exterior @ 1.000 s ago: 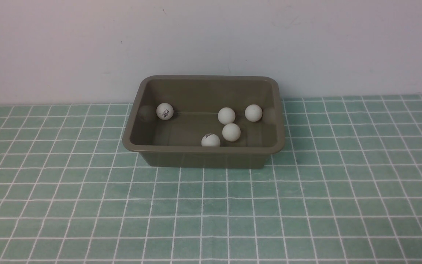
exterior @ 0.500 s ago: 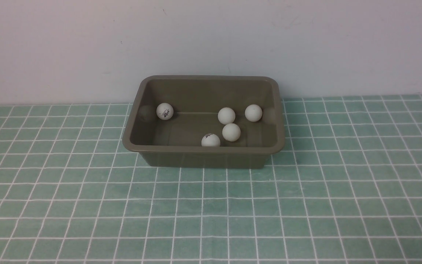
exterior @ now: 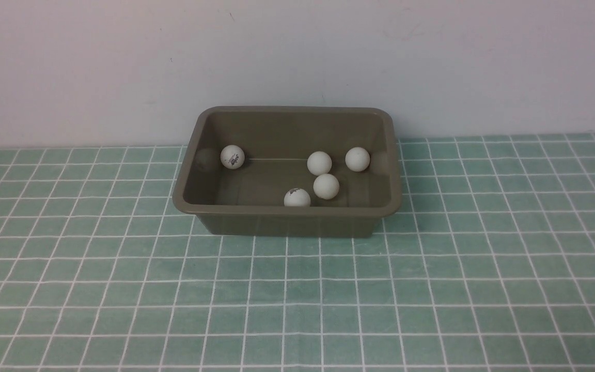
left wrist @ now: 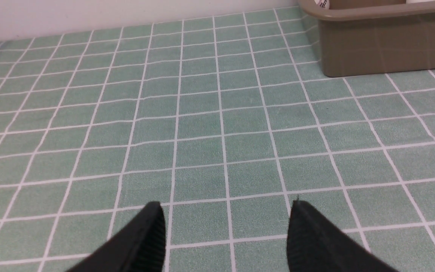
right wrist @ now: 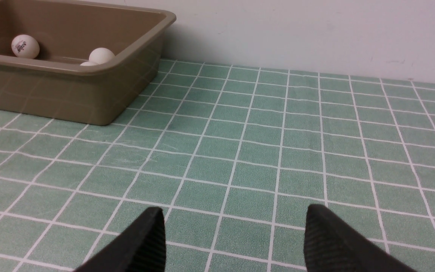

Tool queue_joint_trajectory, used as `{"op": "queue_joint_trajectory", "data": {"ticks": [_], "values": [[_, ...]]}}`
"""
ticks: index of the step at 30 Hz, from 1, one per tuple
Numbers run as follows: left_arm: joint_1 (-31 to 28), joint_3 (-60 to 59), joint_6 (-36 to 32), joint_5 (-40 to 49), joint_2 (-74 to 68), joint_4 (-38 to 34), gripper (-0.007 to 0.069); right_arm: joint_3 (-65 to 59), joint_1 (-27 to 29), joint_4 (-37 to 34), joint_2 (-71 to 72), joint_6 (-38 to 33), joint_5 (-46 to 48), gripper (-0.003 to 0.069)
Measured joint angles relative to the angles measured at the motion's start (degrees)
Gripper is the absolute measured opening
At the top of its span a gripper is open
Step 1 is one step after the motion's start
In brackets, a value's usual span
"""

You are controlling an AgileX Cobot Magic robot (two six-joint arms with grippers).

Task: Put the table tennis balls in the box on the green coffee tablecloth.

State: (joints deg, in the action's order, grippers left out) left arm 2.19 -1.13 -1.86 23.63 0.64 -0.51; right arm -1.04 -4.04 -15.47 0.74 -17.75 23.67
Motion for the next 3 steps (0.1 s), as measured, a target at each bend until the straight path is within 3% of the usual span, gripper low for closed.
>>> {"op": "queue_joint_trajectory", "data": {"ticks": [3], "values": [[0.00, 0.00, 0.00, 0.00, 0.00, 0.00, 0.0395, 0.00, 0.00, 0.00, 0.00, 0.00, 0.00, 0.0451]]}}
